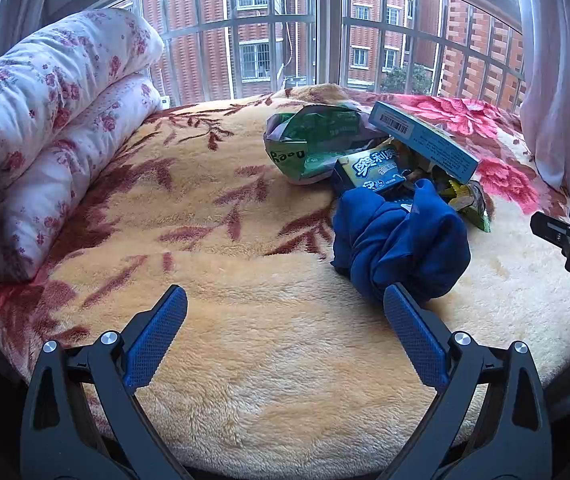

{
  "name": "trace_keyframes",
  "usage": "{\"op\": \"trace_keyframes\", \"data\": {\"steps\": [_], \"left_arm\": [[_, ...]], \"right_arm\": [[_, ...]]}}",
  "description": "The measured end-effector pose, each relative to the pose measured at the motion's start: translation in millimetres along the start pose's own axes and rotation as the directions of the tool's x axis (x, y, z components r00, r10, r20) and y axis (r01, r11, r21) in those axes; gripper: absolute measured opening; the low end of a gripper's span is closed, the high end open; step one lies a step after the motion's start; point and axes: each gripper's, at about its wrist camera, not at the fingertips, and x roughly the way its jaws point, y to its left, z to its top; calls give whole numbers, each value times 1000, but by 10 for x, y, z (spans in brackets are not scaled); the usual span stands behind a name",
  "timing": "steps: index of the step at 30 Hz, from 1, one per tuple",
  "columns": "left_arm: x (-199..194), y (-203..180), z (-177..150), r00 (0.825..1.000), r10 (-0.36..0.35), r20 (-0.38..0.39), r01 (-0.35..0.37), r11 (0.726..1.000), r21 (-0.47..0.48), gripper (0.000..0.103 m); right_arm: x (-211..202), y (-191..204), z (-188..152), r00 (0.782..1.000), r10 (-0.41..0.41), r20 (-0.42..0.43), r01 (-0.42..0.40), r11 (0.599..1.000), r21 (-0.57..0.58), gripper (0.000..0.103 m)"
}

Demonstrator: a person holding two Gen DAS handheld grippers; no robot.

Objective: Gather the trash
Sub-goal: 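Move left tool toward blue cloth while right tool approaches green medicine box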

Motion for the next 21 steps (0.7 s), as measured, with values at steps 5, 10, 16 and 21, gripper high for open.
{"op": "trace_keyframes", "data": {"steps": [5,10,16,21], "left_arm": [[-73,-21,-40,1000,24,-3,-24,1000,8,96],[-123,-31,-79,1000,20,-15,-20,1000,7,96],[-185,-16,-127,1000,0,-19,0,1000,-8,96],[-204,-15,-155,1000,0,-21,0,1000,-6,96]], "right_arm": [[-50,58,-25,1000,15,-7,-15,1000,-6,98],[-157,147,-65,999,32,-5,-32,999,-14,98],[-397,259,-132,999,44,27,-44,999,-16,98],[-510,378,-169,998,52,46,-50,998,-45,98]]}}
